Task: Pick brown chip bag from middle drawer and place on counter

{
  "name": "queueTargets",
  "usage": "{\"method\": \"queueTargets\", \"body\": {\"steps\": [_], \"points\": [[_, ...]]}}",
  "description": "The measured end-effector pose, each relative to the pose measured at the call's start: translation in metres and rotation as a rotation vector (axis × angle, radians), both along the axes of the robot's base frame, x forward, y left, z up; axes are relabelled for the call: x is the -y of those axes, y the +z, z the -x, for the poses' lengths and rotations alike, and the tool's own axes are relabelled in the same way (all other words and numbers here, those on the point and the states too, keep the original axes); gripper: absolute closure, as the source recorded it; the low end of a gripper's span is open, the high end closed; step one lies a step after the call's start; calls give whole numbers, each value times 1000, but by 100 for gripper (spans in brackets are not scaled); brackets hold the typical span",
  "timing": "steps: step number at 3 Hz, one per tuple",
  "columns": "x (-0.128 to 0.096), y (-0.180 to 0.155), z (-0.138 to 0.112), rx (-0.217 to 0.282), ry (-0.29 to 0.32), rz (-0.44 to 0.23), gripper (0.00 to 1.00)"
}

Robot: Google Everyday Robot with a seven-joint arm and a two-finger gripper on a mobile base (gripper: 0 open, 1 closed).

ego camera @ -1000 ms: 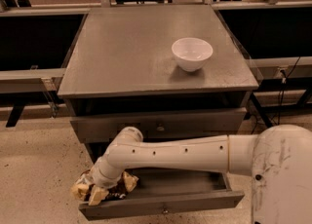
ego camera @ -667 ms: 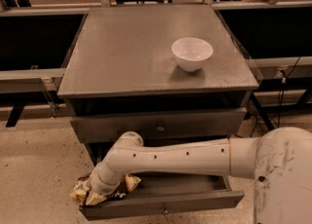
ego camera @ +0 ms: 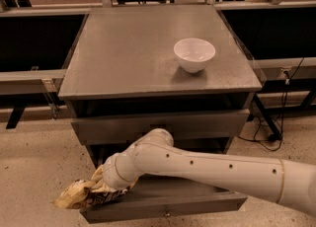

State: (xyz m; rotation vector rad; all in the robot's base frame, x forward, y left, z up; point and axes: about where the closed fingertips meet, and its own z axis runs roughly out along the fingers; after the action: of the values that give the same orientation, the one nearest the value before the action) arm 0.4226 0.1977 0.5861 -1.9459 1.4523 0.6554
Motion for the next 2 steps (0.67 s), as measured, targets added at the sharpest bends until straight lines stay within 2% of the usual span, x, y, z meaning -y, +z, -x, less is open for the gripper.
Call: {"method": "queueTargets", "body": {"steps": [1, 2], "points": [[32, 40, -7, 68, -29, -91, 100], [67, 99, -19, 164, -36, -138, 100]]}}
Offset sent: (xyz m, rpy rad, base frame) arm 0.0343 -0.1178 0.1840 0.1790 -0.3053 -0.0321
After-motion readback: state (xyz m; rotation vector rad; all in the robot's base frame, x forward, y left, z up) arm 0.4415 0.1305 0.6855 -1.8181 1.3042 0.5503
